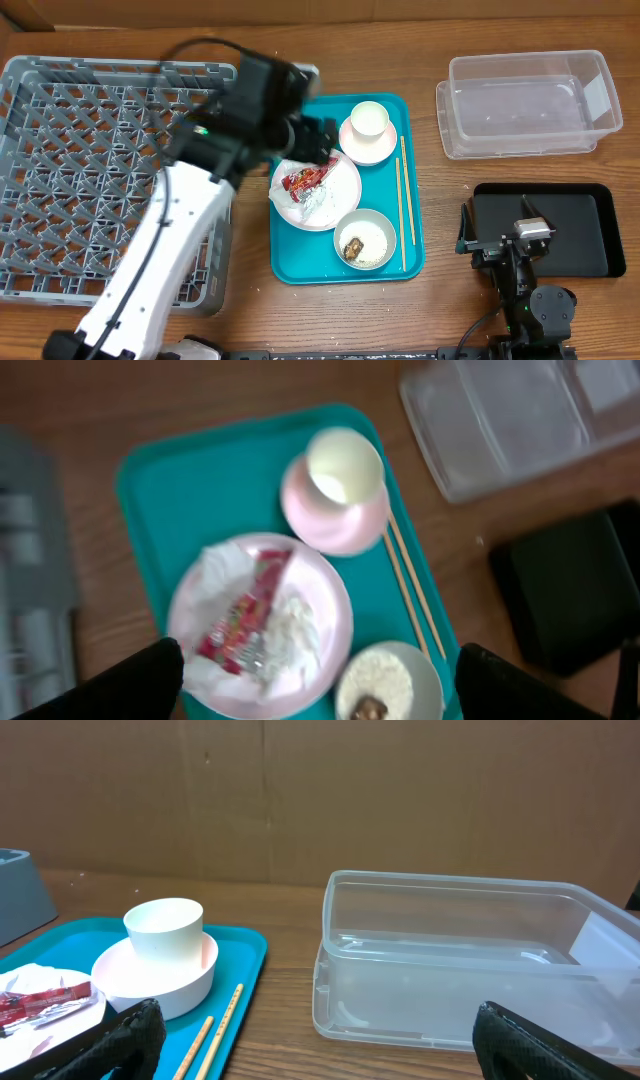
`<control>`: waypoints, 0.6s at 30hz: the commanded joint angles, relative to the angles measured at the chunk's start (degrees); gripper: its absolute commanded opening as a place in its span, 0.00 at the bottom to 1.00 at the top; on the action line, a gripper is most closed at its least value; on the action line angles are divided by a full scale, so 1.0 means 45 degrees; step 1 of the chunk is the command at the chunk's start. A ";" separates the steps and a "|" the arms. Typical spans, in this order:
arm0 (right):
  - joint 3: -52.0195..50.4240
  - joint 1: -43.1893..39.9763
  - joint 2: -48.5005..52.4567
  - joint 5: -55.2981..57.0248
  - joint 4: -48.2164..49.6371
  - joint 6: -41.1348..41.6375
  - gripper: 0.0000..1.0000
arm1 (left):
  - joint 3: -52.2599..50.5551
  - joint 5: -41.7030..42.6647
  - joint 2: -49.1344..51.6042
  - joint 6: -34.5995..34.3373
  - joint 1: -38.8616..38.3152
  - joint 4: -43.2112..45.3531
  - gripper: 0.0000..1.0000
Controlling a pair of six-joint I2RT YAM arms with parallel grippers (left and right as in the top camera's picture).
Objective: Sort waste into correct bins and load items into the dishwasher
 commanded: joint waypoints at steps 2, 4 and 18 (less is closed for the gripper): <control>-0.0136 0.0058 -0.0092 -0.0073 0.0078 0.0092 1.00 | 0.1637 -0.1035 -0.0117 -0.0981 0.2147 -0.0860 1.00; -0.0136 0.0058 -0.0092 -0.0073 0.0083 0.0092 1.00 | 0.1719 -0.1360 -0.0117 -0.1268 0.3172 -0.1243 1.00; -0.0136 0.0063 -0.0092 -0.0622 0.0189 0.0102 1.00 | 0.1705 -0.1326 -0.0087 -0.5129 0.9840 -0.4444 1.00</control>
